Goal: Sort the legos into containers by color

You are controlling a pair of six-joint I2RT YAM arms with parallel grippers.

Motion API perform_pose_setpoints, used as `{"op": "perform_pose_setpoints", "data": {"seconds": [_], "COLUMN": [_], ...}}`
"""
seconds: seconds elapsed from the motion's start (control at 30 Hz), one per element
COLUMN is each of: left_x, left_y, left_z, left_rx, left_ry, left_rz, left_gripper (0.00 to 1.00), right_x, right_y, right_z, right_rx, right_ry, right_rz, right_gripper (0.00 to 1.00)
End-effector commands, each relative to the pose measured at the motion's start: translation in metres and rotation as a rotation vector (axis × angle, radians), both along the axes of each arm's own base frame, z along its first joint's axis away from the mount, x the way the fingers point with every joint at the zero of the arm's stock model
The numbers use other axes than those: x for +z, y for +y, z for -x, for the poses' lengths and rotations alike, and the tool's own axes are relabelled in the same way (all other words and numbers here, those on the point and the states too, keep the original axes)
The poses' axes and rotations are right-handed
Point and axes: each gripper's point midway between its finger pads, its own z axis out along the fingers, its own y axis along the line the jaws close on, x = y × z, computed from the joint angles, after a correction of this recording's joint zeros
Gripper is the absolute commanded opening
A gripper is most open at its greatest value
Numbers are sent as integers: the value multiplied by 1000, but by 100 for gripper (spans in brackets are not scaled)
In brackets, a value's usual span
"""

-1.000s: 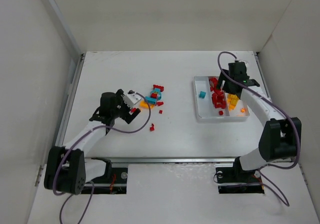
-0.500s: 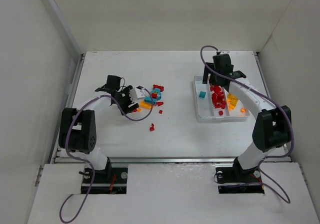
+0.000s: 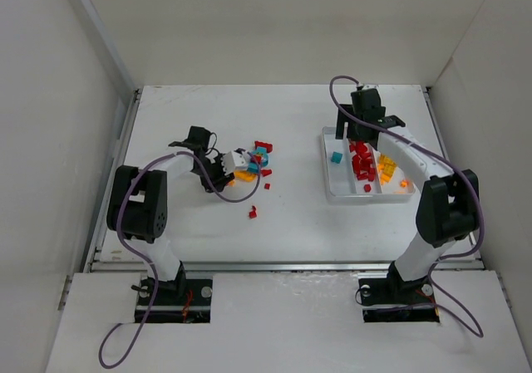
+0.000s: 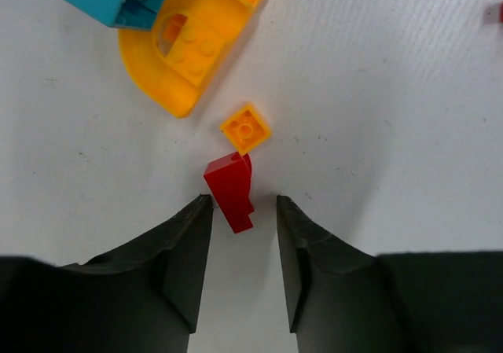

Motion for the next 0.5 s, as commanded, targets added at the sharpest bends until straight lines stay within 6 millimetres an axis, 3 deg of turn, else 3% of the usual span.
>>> {"op": "perform_pose_setpoints", "data": {"seconds": [0.0, 0.1, 0.13, 0.17, 0.27, 0.37, 0.4, 0.47], "left_x": [0, -1, -1, -1, 5, 20, 22, 58], "left_y": [2, 1, 1, 0, 0, 2, 3, 1], "left_z": [-9, -13, -13, -13, -16, -18, -15, -21], "left_rx": [20, 30, 30, 40, 40, 36, 28, 30], "left_ry": [-11, -28, -28, -23, -45, -96, -113, -232], "left_rz": [-13, -6, -6, -4, 1, -5, -4, 68], "left_gripper": [33, 18, 4, 0, 0, 0, 0, 0], "right_x": [23, 27, 25, 30, 33, 56, 62, 83], "right_y": [-2, -1, -2, -3, -3, 1, 12, 24], "right_z": [-13, -17, -15, -17, -17, -14, -11, -3], "right_rx": [-13, -13, -13, -20, -7, 84, 143, 241], "right_ry": [-69, -74, -64, -75, -74, -100, -109, -150], "right_rz": [5, 4, 7, 10, 25, 45, 41, 72], "right_gripper": [89, 89, 89, 89, 89, 89, 89, 91]}}
